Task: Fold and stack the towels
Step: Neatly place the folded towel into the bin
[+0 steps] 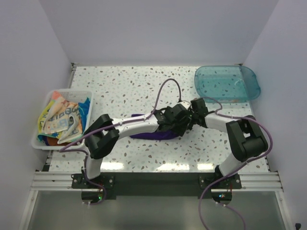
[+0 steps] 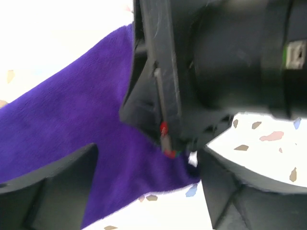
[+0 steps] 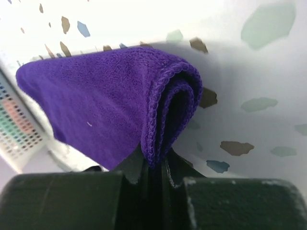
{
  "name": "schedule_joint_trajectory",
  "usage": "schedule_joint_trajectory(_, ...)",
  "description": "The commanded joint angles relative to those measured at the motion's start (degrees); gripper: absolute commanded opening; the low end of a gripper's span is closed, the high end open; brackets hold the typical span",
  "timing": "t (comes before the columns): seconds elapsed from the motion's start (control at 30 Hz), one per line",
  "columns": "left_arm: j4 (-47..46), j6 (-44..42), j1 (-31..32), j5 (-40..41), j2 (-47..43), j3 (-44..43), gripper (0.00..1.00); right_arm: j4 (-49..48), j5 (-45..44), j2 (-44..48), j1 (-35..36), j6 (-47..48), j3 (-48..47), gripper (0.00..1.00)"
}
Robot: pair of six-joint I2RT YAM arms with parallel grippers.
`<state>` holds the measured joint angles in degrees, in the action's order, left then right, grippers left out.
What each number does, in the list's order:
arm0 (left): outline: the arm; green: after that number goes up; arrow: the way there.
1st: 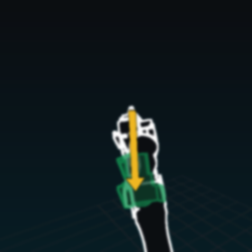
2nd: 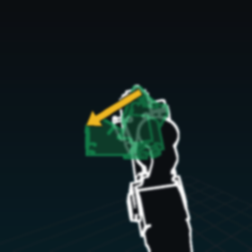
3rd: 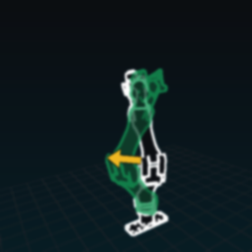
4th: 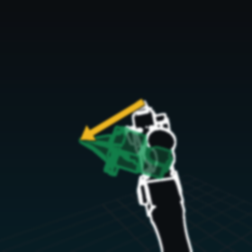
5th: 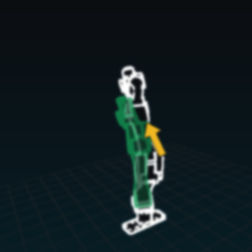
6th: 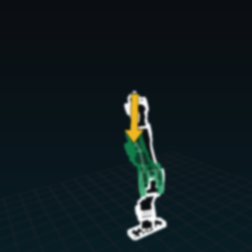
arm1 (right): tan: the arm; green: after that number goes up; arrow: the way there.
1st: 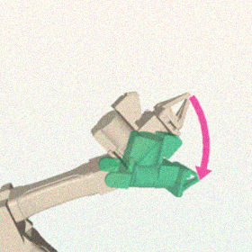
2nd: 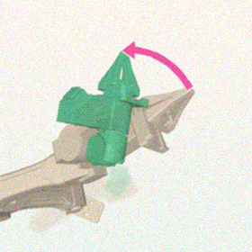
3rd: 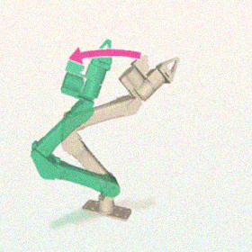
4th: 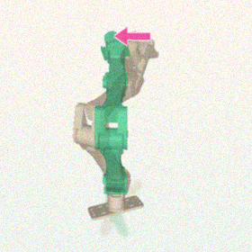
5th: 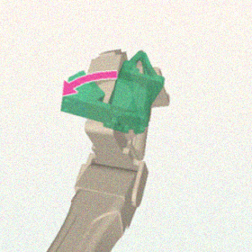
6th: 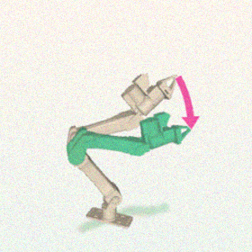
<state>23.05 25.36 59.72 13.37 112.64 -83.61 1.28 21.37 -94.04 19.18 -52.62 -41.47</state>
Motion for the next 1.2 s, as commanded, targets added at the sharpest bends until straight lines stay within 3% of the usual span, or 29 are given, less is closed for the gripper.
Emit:
schedule_joint_trajectory(0.0,-3.1,0.47,-1.71,-0.44,-7.51,1.08,0.91,10.48,-6.67,2.55,-0.11,8.31,-6.94,0.0)
schedule_joint_trajectory(0.07,-2.83,0.65,-3.29,-1.49,-10.67,3.01,1.0,14.79,-8.7,1.85,-0.37,12.18,-10.88,0.0)
schedule_joint_trajectory(0.3,-0.91,-1.19,-14.0,-3.61,-24.12,13.11,1.0,27.62,-16.35,-5.43,-2.56,24.31,-29.52,0.0)
schedule_joint_trajectory(0.37,0.76,-3.29,-21.54,-3.96,-28.59,16.19,1.0,33.75,-16.1,-10.17,-4.31,30.0,-38.27,0.0)
schedule_joint_trajectory(0.4,1.12,-4.26,-21.58,-3.96,-30.01,17.25,1.0,33.79,-15.83,-10.2,-5.02,30.03,-41.55,0.0)
schedule_joint_trajectory(0.53,1.65,-7.96,-32.55,-3.96,-35.64,24.09,1.0,41.94,-13.81,-18.7,-8.98,36.25,-55.44,0.0)
schedule_joint_trajectory(0.63,1.12,-9.02,-37.47,-4.75,-38.63,27.87,1.0,46.25,-17.57,-21.53,-11.0,40.21,-65.64,0.0)
schedule_joint_trajectory(0.87,-3.36,-9.9,-38.89,-0.71,-40.49,33.95,1.0,49.08,-25.14,-29.26,-15.91,47.51,-83.48,0.0)
schedule_joint_trajectory(1.17,-3.27,-10.42,-39.95,3.77,-38.73,34.39,1.0,43.29,-29.88,-31.03,-22.51,58.5,-85.96,0.0)
